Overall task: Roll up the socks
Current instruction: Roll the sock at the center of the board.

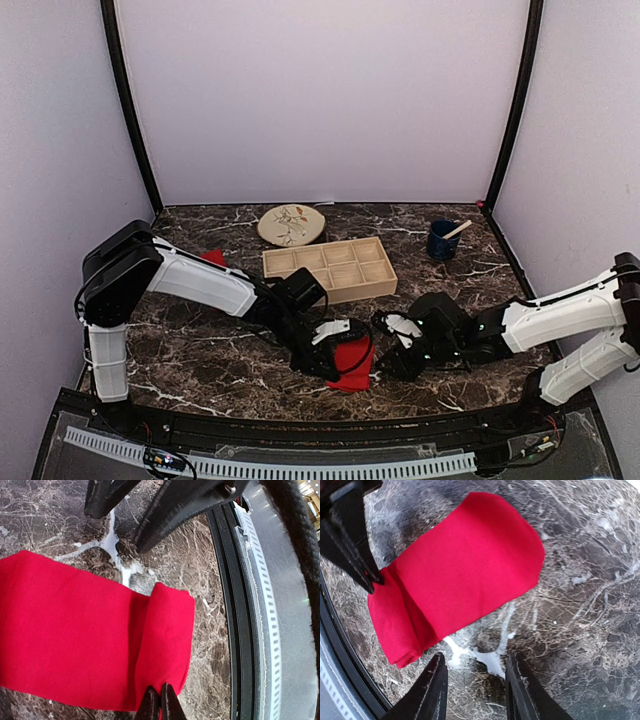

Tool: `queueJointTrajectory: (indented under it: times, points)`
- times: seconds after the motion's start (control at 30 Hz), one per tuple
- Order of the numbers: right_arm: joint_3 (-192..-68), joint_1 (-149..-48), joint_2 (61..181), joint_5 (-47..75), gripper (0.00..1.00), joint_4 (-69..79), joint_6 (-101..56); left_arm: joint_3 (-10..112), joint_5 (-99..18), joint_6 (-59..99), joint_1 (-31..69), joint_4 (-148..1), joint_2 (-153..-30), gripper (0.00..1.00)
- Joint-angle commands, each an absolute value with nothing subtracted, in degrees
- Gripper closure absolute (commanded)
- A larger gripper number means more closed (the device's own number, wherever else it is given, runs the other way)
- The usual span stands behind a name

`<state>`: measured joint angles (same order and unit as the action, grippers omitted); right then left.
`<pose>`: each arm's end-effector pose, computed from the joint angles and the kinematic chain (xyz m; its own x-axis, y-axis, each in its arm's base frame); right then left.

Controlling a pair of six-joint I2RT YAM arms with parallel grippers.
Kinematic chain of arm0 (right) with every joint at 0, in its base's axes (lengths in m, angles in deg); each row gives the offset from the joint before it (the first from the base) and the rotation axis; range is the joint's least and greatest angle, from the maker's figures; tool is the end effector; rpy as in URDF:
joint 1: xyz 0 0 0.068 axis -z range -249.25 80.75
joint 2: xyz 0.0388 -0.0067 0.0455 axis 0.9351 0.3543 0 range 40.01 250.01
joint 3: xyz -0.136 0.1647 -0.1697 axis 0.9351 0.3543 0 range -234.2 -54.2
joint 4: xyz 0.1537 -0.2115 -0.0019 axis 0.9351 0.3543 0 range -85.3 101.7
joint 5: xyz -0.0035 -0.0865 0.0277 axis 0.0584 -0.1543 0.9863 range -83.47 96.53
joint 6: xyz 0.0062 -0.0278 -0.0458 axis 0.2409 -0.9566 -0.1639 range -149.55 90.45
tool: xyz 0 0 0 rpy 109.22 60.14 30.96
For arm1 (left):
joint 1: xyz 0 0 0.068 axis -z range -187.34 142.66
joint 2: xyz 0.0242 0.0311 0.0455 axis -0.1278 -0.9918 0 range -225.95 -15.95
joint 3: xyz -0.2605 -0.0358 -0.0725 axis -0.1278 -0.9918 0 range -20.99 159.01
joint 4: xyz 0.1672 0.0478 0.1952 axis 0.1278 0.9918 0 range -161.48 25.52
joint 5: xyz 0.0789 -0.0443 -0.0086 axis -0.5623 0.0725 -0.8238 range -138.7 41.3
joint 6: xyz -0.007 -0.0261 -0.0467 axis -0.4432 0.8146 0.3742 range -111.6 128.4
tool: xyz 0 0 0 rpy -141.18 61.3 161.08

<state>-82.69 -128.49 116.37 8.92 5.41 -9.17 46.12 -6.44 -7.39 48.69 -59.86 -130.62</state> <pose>0.1210 0.2062 0.1464 -0.6635 -0.4344 -0.6092 -0.6845 0.6811 0.2598 0.1988 -0.3378 0.1269 -0.2423 0.7201 -0.6502 0.9065 -0.0709 -0.4163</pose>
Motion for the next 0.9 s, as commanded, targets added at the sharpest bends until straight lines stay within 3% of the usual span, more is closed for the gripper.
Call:
queueJointTrajectory:
  times: [0.0,0.87]
  points:
    - [-84.33,-131.38,117.57,4.21,0.63,5.63,-11.53,47.32,-4.12,-7.06,48.13,-56.61,-131.91,1.00]
    - [-89.44,-144.99,119.91,-4.16,0.60,7.55,-15.67,50.24,-0.28,-7.55,46.89,-52.95,-134.84,1.00]
